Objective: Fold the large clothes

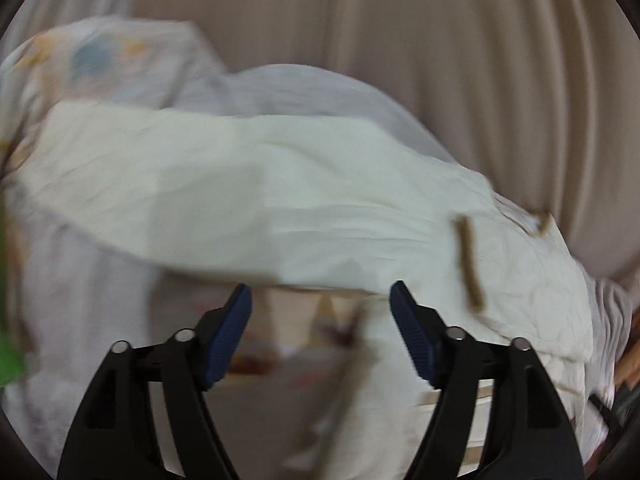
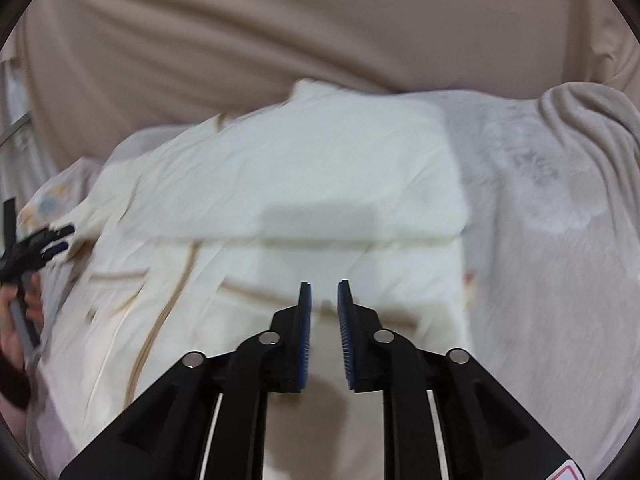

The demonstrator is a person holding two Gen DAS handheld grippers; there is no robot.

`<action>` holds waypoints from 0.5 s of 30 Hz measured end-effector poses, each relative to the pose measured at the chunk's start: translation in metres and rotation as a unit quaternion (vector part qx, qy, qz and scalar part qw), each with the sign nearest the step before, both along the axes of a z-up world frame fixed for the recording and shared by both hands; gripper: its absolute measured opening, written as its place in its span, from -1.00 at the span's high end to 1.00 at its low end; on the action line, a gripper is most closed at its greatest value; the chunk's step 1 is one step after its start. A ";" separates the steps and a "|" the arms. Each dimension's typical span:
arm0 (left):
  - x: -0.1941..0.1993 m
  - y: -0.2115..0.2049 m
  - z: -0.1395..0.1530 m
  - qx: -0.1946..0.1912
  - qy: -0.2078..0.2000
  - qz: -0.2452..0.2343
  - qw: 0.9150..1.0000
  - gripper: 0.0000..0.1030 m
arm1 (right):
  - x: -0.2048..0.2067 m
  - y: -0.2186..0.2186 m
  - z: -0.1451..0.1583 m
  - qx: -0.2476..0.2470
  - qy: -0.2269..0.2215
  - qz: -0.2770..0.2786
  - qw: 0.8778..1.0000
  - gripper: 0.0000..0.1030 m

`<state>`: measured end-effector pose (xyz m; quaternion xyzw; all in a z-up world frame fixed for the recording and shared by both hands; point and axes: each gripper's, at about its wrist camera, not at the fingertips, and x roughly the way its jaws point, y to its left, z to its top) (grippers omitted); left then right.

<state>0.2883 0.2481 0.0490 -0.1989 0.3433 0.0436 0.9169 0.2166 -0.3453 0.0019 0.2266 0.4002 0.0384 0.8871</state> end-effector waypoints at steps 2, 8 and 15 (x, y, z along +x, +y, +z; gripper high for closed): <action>-0.012 0.041 -0.004 -0.018 0.009 0.052 0.998 -0.50 | -0.017 0.021 -0.004 0.002 0.001 0.023 1.000 0.58; -0.011 0.134 -0.020 -0.068 0.033 0.158 0.985 -0.55 | -0.039 0.073 -0.019 -0.040 -0.012 0.057 0.997 0.38; 0.018 0.157 -0.040 -0.124 0.052 0.157 0.978 0.52 | -0.041 0.068 -0.029 -0.011 -0.013 0.050 0.999 0.37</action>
